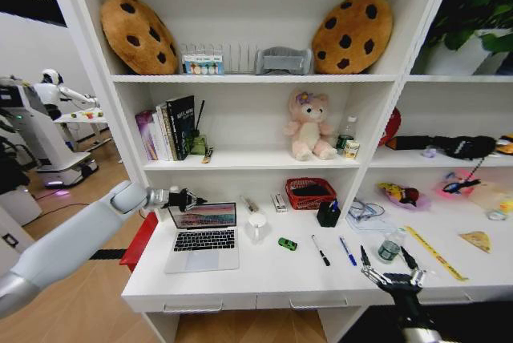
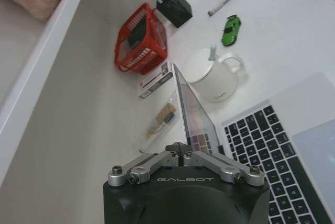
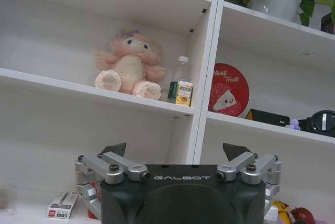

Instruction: Organize the objects on the table.

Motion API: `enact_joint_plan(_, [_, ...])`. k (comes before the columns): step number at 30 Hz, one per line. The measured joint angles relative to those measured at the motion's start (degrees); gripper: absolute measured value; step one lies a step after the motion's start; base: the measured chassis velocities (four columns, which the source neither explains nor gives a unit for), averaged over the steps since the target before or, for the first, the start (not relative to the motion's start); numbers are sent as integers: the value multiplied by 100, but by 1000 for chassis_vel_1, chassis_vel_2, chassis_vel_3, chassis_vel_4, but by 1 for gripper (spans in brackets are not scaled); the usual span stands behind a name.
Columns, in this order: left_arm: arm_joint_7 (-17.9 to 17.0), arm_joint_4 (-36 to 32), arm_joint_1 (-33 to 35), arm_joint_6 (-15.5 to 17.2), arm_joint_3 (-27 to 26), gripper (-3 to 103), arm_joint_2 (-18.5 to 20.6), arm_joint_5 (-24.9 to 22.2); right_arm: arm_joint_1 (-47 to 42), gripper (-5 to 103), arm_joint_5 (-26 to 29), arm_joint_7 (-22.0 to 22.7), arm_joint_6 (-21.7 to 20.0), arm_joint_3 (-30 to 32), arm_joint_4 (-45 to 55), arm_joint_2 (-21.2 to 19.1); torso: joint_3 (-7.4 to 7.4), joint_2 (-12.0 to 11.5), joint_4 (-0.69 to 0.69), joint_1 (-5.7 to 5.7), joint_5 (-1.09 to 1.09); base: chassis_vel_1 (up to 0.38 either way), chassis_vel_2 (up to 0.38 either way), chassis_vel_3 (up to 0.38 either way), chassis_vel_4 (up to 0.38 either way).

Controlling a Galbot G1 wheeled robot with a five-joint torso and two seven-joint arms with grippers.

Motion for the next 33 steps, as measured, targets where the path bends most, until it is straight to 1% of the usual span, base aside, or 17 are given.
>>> enact_joint_plan(3, [157, -283, 211, -26, -153, 0, 207, 62, 34, 100, 1, 16, -22, -18, 24, -18, 0, 0, -1, 0, -1, 0, 0, 0, 0])
enact_joint_plan(5, [176, -549, 469, 48, -321, 0, 391, -63, 50, 100, -13, 22, -22, -47, 37, -13, 1, 0, 0, 0, -1, 0, 0, 0, 0])
enact_joint_plan(6, [176, -549, 469, 48, -321, 0, 391, -63, 50, 100, -13, 22, -22, -47, 37, -13, 1, 0, 0, 0, -1, 0, 0, 0, 0])
enact_joint_plan(8, [200, -925, 898, 174, -591, 0, 625, -204, 70, 100, -50, 27, -16, -110, 63, 11, 0, 0, 0, 0, 0, 0, 0, 0, 0])
enact_joint_plan(9, [200, -925, 898, 174, -591, 0, 625, -204, 70, 100, -50, 27, -16, -110, 63, 11, 0, 0, 0, 0, 0, 0, 0, 0, 0])
enact_joint_plan(11, [251, -1256, 1386, 218, -929, 0, 819, -195, 99, 100, -84, 43, -20, -157, 104, 18, 0, 0, 0, 0, 0, 0, 0, 0, 0])
enact_joint_plan(12, [251, -1256, 1386, 218, -929, 0, 819, -195, 99, 100, -84, 43, -20, -157, 104, 18, 0, 0, 0, 0, 0, 0, 0, 0, 0])
enact_joint_plan(14, [283, -1522, 2060, 251, -1364, 0, 967, -100, 110, 100, -121, 89, -35, -191, 190, 24, 0, 0, 1, 0, -1, 0, 0, 0, 0])
enact_joint_plan(17, [281, -1564, 2288, 252, -1488, 0, 981, -29, 99, 100, -126, 99, -40, -192, 223, 33, 0, 0, 1, 0, 0, 0, 0, 0, 0])
enact_joint_plan(18, [272, -1576, 2512, 250, -1611, 0, 981, 33, 79, 100, -130, 104, -41, -188, 250, 42, 0, 0, -1, 0, -1, 0, 0, 0, 0])
enact_joint_plan(20, [274, -1611, 2904, 206, -1882, 0, 976, 92, 15, 100, -146, 108, -34, -161, 301, 62, 1, 0, 1, 0, -3, 0, 0, 0, 0])
enact_joint_plan(24, [283, -1775, 2977, 189, -2048, 0, 1114, -59, -45, 100, -178, 108, -15, -150, 338, 90, 1, 0, -1, 0, -1, 0, 0, 0, 0])
enact_joint_plan(27, [279, -1915, 2758, 226, -2138, 0, 1325, -449, -64, 100, -246, 108, -2, -176, 367, 135, 1, 0, 0, 0, 3, 0, 0, 0, 0])
enact_joint_plan(28, [279, -1915, 2758, 226, -2138, 0, 1325, -449, -64, 100, -246, 108, -2, -176, 367, 135, 1, 0, 0, 0, 3, 0, 0, 0, 0])
enact_joint_plan(30, [146, -1862, 2517, 268, -2114, 0, 1303, -569, -65, 100, -267, 108, -2, -199, 382, 152, 1, 0, 0, 0, 1, 0, 0, 0, 0])
enact_joint_plan(31, [-628, -1481, 2142, 322, -1868, 0, 968, -454, -65, 100, -285, 114, -2, -207, 396, 157, 1, -1, -1, 1, 0, 0, 0, 0, 0])
enact_joint_plan(33, [-950, -1285, 2079, 341, -1735, 0, 778, -366, -76, 100, -263, 117, 2, -180, 397, 150, 1, -1, -1, 2, -1, 0, 0, 0, 0])
